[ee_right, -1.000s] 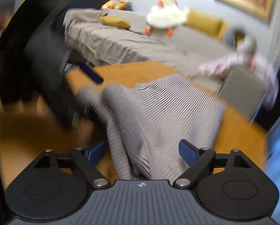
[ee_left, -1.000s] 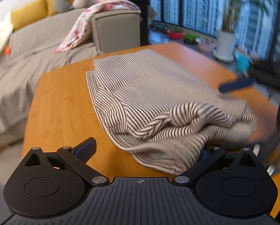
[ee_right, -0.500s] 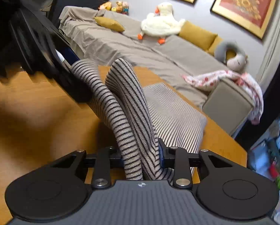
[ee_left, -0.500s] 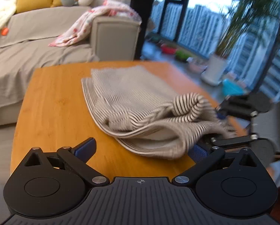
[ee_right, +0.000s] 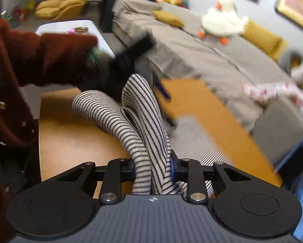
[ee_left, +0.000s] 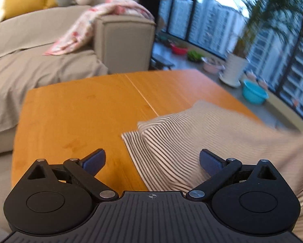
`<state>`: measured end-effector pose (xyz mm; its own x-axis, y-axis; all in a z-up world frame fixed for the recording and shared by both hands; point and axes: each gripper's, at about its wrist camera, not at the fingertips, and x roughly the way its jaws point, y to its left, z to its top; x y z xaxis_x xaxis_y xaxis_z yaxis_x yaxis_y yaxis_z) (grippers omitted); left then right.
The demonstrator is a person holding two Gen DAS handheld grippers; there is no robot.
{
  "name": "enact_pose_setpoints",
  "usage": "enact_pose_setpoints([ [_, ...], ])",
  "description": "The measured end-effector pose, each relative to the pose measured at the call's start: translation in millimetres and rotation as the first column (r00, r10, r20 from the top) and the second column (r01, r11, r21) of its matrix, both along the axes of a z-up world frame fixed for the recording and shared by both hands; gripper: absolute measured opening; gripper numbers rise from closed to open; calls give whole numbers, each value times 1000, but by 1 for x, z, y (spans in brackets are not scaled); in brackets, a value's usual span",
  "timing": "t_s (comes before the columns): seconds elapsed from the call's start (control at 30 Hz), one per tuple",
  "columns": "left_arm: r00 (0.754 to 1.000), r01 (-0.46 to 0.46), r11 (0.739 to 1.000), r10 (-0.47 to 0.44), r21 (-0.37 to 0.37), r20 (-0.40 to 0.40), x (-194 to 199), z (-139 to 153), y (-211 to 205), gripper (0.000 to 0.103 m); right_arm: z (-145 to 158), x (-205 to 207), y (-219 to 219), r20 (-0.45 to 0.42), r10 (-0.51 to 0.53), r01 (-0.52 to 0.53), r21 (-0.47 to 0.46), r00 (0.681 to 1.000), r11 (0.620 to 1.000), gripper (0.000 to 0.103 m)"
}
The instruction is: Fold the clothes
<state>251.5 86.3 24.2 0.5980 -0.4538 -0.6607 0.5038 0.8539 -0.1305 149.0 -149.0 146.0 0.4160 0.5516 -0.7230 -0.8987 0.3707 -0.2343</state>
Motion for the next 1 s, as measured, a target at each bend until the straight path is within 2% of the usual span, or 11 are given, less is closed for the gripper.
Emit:
enact_pose_setpoints([
  [0.13, 996, 85, 996, -85, 1, -37, 8, -18, 7, 98, -12, 50, 13, -31, 69, -69, -15, 997, 997, 30],
  [0.23, 995, 67, 997, -69, -33, -73, 8, -27, 20, 97, -22, 88, 23, -56, 120, -121, -25, 991, 992, 32],
  [0.27, 994, 54, 997, -59, -53, -87, 9, -29, 25, 97, -35, 105, 26, -75, 105, -108, -27, 992, 994, 34],
  [0.33, 995, 15, 997, -22, -80, -96, 10, -27, 38, 96, -59, 127, 24, -94, 48, -50, -14, 994, 999, 41],
  [0.4, 995, -29, 994, 19, -103, -97, 11, -21, 51, 97, -73, 141, 21, -108, -11, 13, 15, 994, 1000, 56],
  [0.47, 995, -57, 991, 47, -118, -82, 6, -11, 61, 98, -74, 144, 16, -113, -64, 71, 57, 991, 996, 74],
  [0.57, 998, -57, 987, 52, -148, -35, 1, 11, 65, 98, -70, 142, 6, -94, -121, 128, 75, 988, 989, 86],
  [0.6, 999, -48, 987, 47, -153, -13, -1, 18, 63, 99, -67, 140, 2, -93, -142, 150, 82, 985, 985, 87],
  [0.73, 998, 6, 988, 5, -155, 67, -1, 40, 44, 102, -51, 139, -17, -39, -229, 232, 135, 973, 963, 103],
  [0.87, 996, 53, 991, -43, -126, 82, 9, 42, 21, 102, -39, 141, -35, -16, -308, 305, 195, 951, 932, 103],
  [1.0, 995, 75, 990, -67, -121, 75, 21, 39, 7, 102, -49, 155, -47, 10, -444, 434, 194, 896, 880, 103],
])
